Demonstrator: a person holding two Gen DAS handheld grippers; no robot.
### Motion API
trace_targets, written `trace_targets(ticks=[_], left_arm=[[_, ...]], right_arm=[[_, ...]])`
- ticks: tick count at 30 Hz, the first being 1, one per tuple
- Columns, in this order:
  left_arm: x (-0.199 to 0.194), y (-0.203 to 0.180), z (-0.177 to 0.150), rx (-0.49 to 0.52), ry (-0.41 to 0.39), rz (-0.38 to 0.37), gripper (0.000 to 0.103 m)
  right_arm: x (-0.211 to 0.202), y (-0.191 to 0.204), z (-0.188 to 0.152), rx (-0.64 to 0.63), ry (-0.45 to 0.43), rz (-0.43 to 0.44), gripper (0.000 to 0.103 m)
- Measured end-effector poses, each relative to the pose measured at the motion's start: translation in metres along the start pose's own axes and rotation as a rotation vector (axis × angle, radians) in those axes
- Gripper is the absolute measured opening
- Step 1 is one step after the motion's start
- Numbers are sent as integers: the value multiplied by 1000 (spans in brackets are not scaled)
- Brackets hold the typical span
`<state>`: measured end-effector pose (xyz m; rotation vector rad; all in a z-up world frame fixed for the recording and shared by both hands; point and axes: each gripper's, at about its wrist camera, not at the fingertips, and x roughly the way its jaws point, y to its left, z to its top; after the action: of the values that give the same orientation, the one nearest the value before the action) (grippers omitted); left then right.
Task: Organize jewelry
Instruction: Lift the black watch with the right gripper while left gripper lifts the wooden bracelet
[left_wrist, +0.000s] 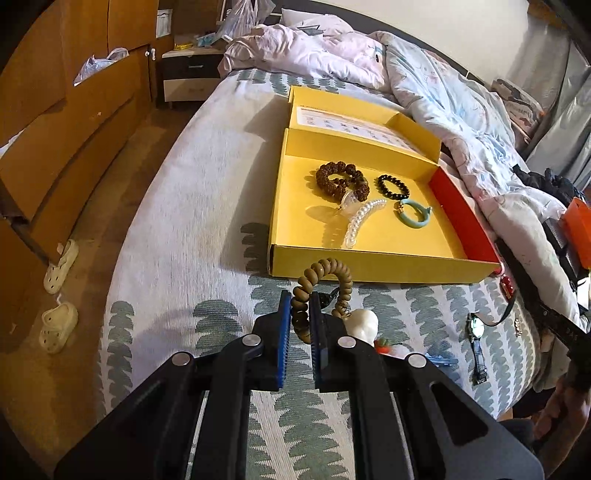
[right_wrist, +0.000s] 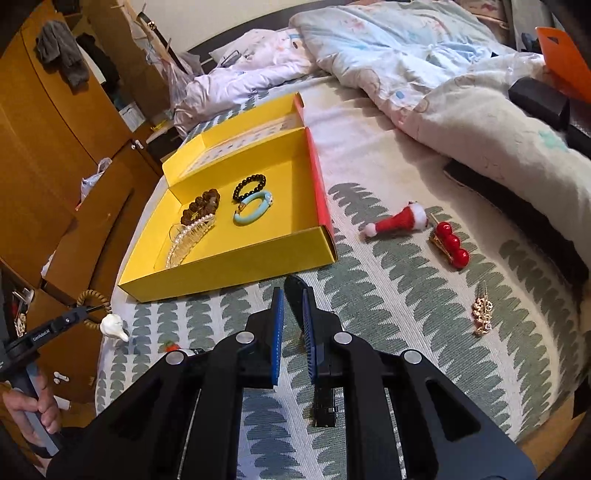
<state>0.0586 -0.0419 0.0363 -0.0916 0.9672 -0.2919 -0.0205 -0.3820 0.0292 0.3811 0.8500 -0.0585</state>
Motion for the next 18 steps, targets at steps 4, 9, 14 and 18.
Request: trace_targets(ticks=[4, 9, 14, 18], left_arm=[[-1, -2, -2, 9, 0, -1, 9], [3, 1, -4, 2, 13, 7, 9], [3, 3, -4, 1, 16, 3, 9], [5, 1, -6, 7, 23, 5, 9]], right_arm=[[18, 2, -5, -25, 64, -3, 13], [34, -1, -16, -45, 105, -25, 20], [45, 6, -19, -98, 130, -95, 57], [67, 8, -19, -105, 168, -113, 59]])
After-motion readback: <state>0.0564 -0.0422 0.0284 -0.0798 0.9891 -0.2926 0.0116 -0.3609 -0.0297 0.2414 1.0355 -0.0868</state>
